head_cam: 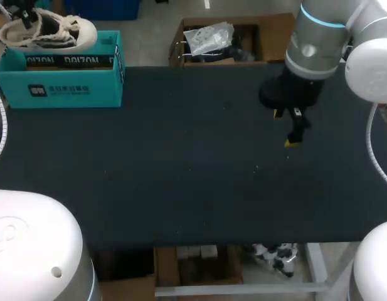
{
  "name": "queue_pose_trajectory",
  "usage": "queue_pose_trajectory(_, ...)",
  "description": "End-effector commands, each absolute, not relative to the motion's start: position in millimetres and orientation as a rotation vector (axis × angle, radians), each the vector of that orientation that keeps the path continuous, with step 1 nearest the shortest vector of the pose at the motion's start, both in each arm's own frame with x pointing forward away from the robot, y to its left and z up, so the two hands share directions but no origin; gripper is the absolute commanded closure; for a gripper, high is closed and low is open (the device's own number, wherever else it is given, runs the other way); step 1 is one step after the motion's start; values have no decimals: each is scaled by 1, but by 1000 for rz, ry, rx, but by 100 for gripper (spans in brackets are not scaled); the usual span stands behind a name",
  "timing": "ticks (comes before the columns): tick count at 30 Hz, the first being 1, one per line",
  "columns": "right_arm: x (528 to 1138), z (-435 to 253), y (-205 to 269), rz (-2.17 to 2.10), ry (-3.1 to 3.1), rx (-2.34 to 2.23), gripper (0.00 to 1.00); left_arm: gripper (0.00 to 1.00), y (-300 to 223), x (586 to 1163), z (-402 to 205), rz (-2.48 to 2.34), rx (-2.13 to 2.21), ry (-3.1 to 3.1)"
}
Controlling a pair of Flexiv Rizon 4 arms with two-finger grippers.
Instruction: Open the shoe tongue, take the insole out of the shoe, put the insole back into the shoe, and pack the shoe into the shoebox
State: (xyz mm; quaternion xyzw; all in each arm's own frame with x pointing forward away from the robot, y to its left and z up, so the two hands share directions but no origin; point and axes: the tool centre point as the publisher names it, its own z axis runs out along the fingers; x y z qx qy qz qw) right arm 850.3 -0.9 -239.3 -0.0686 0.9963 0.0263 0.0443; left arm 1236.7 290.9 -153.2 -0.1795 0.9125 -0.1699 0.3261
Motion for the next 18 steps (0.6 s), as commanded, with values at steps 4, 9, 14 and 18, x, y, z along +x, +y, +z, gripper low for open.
queue_pose_trajectory(4, 850, -238, -1, 78, 3049, -210, 0, 100, 287, 1271, -218, -461, -422, 2499)
queue_pose_trajectory(9, 850, -238, -1, 78, 3049, -210, 0, 100, 283, 1270, -243, -446, -400, 2548)
queue_pose_trajectory(14, 850, -238, -1, 78, 3049, -210, 0, 100, 283, 1271, -266, -457, -396, 2620)
queue_pose_trajectory(18, 850, -238, -1, 78, 3049, -210, 0, 100, 281, 1273, -284, -454, -393, 2666)
